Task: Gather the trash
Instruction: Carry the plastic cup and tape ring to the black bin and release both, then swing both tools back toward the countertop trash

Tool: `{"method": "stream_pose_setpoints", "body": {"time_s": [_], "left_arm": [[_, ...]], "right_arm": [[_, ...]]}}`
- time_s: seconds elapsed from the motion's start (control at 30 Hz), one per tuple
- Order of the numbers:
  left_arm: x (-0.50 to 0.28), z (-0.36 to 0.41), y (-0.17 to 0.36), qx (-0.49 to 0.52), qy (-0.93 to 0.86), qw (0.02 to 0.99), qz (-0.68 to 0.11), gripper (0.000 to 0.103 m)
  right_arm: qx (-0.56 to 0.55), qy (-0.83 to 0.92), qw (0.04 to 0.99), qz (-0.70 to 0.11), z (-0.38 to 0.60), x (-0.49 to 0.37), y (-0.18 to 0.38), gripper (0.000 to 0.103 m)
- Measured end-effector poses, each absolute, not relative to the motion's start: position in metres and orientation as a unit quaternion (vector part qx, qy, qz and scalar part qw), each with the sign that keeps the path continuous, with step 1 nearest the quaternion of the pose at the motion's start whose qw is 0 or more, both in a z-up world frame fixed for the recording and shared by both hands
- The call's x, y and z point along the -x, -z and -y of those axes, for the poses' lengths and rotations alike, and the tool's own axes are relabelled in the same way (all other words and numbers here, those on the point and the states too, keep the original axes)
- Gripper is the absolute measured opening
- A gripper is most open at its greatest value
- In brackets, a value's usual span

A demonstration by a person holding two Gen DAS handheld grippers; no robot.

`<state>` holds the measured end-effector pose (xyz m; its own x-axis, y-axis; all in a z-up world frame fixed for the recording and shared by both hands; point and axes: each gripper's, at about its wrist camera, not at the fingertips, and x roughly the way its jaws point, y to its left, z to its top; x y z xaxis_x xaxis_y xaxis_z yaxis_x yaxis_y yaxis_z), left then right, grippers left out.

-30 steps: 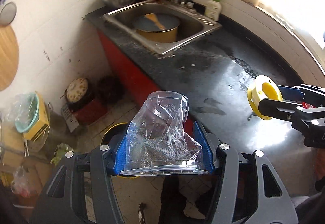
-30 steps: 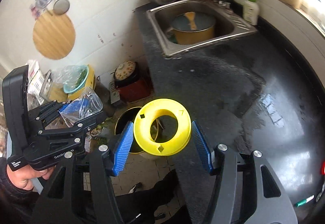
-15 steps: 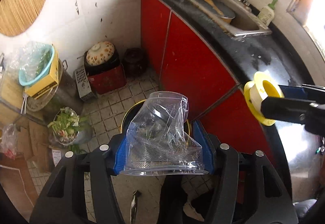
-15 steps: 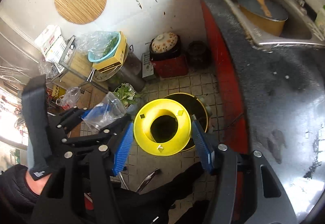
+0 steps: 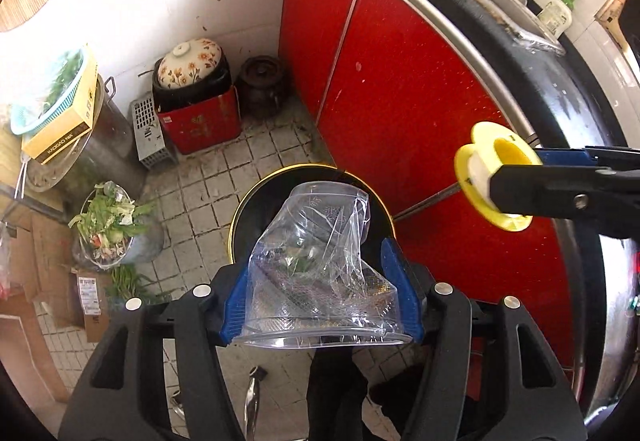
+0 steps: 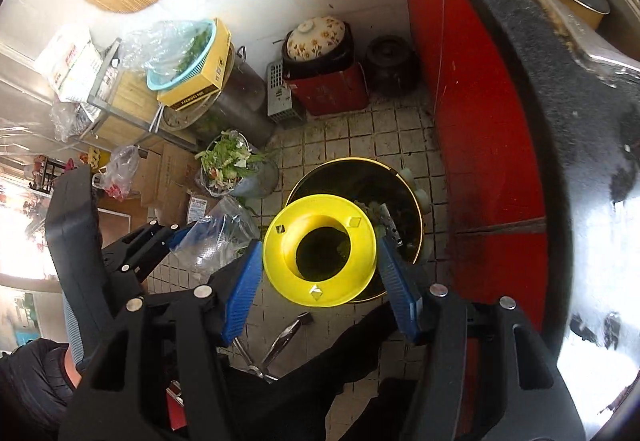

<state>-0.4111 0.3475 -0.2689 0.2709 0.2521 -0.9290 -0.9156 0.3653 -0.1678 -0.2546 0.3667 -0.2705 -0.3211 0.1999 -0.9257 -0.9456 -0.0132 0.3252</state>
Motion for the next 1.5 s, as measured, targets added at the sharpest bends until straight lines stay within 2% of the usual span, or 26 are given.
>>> {"method": "stream_pose_setpoints", "body": {"time_s": [0.07, 0.1, 0.13, 0.17, 0.2, 0.63, 0.87, 1.07, 1.23, 1.5], "left_arm": [[0.411, -0.35, 0.273, 0.383, -0.415, 0.702, -0.434, 0.06], [0.411, -0.35, 0.275, 0.389, -0.413, 0.702, -0.432, 0.064], [0.411, -0.351, 0.277, 0.393, -0.41, 0.701, -0.431, 0.078], [0.412, -0.352, 0.279, 0.393, -0.413, 0.698, -0.433, 0.084], [0.412, -0.351, 0.28, 0.391, -0.42, 0.695, -0.434, 0.086], [0.418, -0.335, 0.271, 0.38, -0.423, 0.693, -0.444, 0.086], [0.39, -0.327, 0.228, 0.332, -0.416, 0.725, -0.438, 0.086], [0.315, -0.305, 0.174, 0.27, -0.346, 0.789, -0.431, 0.086], [0.212, -0.261, 0.134, 0.196, -0.235, 0.847, -0.435, 0.086], [0.047, -0.132, 0.096, 0.092, -0.048, 0.891, -0.442, 0.086]], "right_arm": [[0.356, -0.617, 0.461, -0.529, -0.372, 0.258, 0.277, 0.058], [0.356, -0.617, 0.461, -0.529, -0.372, 0.258, 0.277, 0.058], [0.357, -0.617, 0.46, -0.53, -0.375, 0.258, 0.28, 0.065], [0.357, -0.613, 0.459, -0.534, -0.378, 0.259, 0.284, 0.072], [0.356, -0.61, 0.462, -0.537, -0.38, 0.258, 0.286, 0.08], [0.325, -0.616, 0.462, -0.549, -0.364, 0.239, 0.267, 0.081], [0.283, -0.621, 0.497, -0.536, -0.331, 0.207, 0.219, 0.081], [0.228, -0.587, 0.591, -0.504, -0.266, 0.132, 0.155, 0.082], [0.176, -0.516, 0.685, -0.484, -0.174, 0.053, 0.111, 0.084], [0.081, -0.349, 0.803, -0.477, 0.017, -0.048, 0.084, 0.084]]}}
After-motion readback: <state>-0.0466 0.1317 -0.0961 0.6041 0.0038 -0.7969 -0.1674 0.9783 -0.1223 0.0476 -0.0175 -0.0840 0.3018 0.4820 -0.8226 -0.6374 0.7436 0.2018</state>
